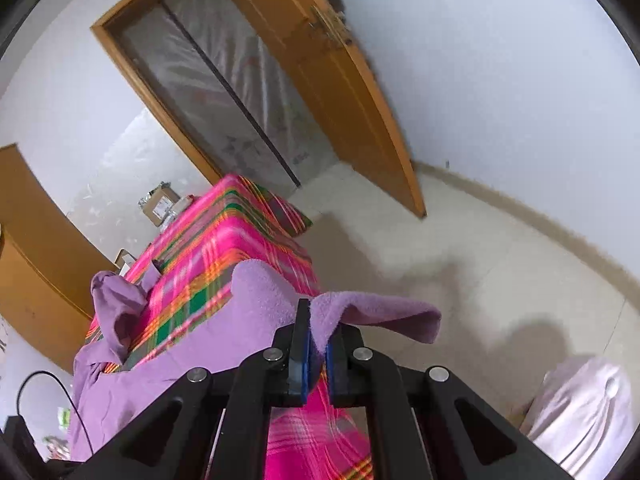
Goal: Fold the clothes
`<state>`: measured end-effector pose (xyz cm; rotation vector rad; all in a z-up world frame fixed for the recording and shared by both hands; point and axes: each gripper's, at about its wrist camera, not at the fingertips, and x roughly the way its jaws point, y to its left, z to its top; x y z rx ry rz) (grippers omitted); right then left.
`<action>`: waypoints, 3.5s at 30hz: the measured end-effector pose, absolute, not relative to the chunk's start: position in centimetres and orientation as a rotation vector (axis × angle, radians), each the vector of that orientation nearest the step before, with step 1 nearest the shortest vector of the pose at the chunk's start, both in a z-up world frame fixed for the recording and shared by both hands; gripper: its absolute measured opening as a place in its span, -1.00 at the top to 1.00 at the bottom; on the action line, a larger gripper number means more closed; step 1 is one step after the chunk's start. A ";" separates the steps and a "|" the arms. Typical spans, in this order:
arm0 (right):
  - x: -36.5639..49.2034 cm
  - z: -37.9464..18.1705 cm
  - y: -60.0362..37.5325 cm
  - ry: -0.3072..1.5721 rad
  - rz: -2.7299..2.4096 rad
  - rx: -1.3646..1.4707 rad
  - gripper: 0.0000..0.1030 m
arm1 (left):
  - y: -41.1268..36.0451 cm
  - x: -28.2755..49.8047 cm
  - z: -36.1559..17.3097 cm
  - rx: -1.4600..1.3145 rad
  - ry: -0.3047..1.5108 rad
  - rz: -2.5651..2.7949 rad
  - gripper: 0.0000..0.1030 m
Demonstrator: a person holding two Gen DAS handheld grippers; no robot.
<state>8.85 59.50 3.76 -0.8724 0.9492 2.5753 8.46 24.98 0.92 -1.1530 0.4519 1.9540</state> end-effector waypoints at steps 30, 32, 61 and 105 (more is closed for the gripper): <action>11.9 1.1 62.0 1.042 2.339 -0.941 0.76 | 21.1 8.9 6.2 -1.100 0.199 1.930 0.68; 12.1 1.3 62.2 1.011 2.298 -0.941 0.76 | 20.0 8.4 7.2 -1.093 0.173 1.962 0.57; 0.6 1.9 55.4 0.940 2.702 -1.233 0.27 | 15.1 4.9 2.6 -1.288 0.129 2.039 0.32; -7.4 19.3 43.2 0.387 3.026 -1.026 0.83 | 0.7 -2.9 13.8 -1.212 0.177 2.432 0.27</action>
